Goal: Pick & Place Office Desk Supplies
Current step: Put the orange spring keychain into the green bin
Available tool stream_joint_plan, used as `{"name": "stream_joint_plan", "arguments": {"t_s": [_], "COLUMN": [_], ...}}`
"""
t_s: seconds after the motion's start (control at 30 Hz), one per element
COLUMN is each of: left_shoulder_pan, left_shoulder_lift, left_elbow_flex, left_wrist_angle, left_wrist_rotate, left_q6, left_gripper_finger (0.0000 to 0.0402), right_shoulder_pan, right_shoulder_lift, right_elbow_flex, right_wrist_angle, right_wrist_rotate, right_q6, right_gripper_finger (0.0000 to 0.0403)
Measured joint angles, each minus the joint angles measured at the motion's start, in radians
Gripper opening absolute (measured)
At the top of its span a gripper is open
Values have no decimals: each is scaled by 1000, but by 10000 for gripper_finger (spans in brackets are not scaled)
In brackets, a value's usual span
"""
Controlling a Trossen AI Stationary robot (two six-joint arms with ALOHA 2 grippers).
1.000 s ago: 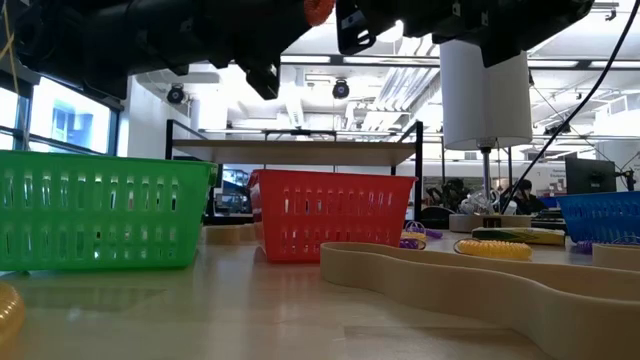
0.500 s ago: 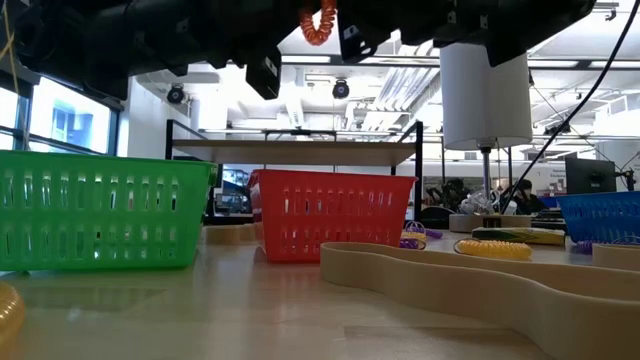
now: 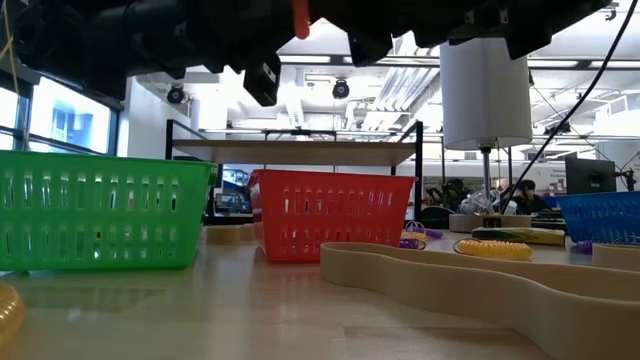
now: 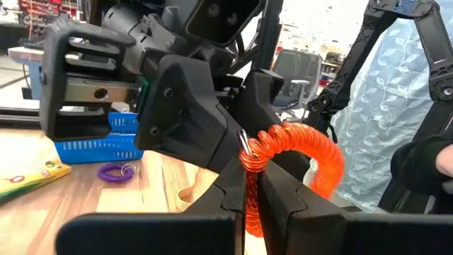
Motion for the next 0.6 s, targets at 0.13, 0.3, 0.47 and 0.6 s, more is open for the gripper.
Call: {"name": "stream_joint_plan", "arguments": {"t_s": [0.13, 0.3, 0.47, 0.6], "left_shoulder_pan": [-10, -53, -94, -121], "left_shoulder_lift": [-59, -155, -270, -352], "left_elbow_flex": [2, 2, 2, 2], "left_wrist_angle": [-93, -264, -500, -698], "left_wrist_rotate": [3, -72, -163, -220], "left_q6": [-2, 34, 23, -41], "left_gripper_finger": [7, 6, 6, 6], "right_shoulder_pan": [2, 2, 3, 2], "right_shoulder_lift": [0, 0, 0, 0], "right_elbow_flex": [0, 0, 0, 0], "right_wrist_angle": [-9, -8, -8, -8], "right_wrist_rotate": [9, 3, 0, -1], "right_q6": [0, 23, 24, 24], "right_gripper_finger": [176, 178, 177, 175]}}
